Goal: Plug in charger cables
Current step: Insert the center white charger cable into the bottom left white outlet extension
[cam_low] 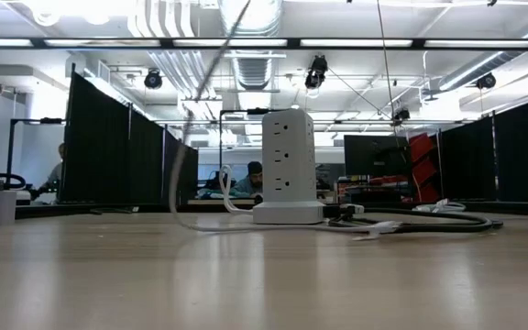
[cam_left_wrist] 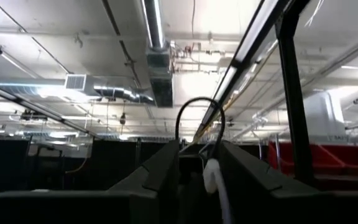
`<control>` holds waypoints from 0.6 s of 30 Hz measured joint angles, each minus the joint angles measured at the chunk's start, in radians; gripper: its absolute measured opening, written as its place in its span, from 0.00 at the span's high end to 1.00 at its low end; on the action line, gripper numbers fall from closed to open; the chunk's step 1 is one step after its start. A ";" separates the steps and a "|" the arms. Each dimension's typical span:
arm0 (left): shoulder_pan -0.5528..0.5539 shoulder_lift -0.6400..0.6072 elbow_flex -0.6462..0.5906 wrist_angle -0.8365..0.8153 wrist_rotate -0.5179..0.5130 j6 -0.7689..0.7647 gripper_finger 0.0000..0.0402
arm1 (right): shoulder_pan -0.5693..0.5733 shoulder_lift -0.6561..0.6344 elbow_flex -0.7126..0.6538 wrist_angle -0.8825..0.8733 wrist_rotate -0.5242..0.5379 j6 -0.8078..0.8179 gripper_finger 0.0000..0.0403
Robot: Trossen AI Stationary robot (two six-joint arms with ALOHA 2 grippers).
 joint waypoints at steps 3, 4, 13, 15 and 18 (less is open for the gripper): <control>0.000 0.000 0.000 -0.018 0.003 0.023 0.74 | 0.010 -0.003 0.002 0.019 -0.026 0.011 0.99; 0.000 0.000 0.000 -0.022 0.003 0.026 0.74 | 0.014 -0.004 0.006 0.018 -0.035 0.014 0.99; 0.005 -0.004 0.000 -0.027 -0.003 0.058 0.77 | 0.052 -0.006 0.023 0.012 -0.115 0.042 0.99; 0.008 -0.004 0.000 -0.046 -0.003 0.066 0.77 | 0.053 -0.007 0.023 0.012 -0.133 0.045 0.99; 0.012 -0.003 0.000 -0.054 -0.005 0.045 0.78 | 0.052 -0.008 0.023 -0.002 -0.137 0.064 0.99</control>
